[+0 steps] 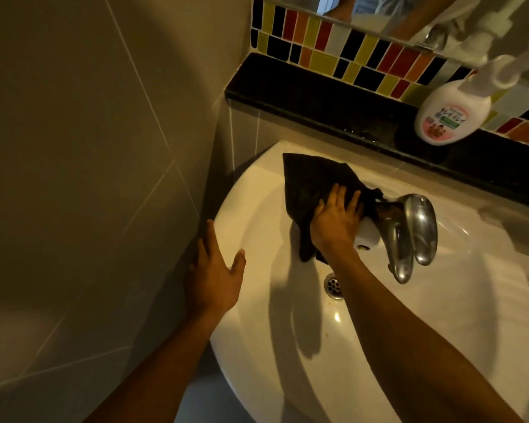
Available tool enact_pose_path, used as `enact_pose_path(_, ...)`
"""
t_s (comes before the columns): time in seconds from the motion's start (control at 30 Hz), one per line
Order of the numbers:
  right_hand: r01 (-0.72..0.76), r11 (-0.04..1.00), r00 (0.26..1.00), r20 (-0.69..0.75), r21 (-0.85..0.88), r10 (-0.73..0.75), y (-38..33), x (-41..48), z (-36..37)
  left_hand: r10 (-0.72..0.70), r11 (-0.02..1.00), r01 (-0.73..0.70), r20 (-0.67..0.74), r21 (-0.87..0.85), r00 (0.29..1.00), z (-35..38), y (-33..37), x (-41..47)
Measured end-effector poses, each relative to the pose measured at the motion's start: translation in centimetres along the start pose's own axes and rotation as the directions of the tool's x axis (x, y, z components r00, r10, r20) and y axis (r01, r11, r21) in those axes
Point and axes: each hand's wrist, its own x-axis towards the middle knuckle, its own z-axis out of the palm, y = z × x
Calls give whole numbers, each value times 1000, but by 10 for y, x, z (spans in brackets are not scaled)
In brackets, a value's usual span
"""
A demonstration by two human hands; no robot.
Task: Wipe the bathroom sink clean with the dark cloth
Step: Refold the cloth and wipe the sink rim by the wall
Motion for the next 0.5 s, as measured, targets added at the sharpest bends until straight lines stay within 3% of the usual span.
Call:
enact_pose_path(0.17, 283, 954, 955, -64, -99, -290, 20, -10, 10, 10, 1000, -10, 8, 4, 1000, -1, -1, 0)
enact_pose_path(0.33, 312, 943, 945, -58, -117, -321, -2, 17, 8, 4, 1000, -4, -8, 27, 1000, 1, -1, -1)
enact_pose_path(0.5, 413, 911, 905, -117, 2, -410, -32, 40, 4, -10, 999, 10, -12, 31, 1000, 3, 0, 1)
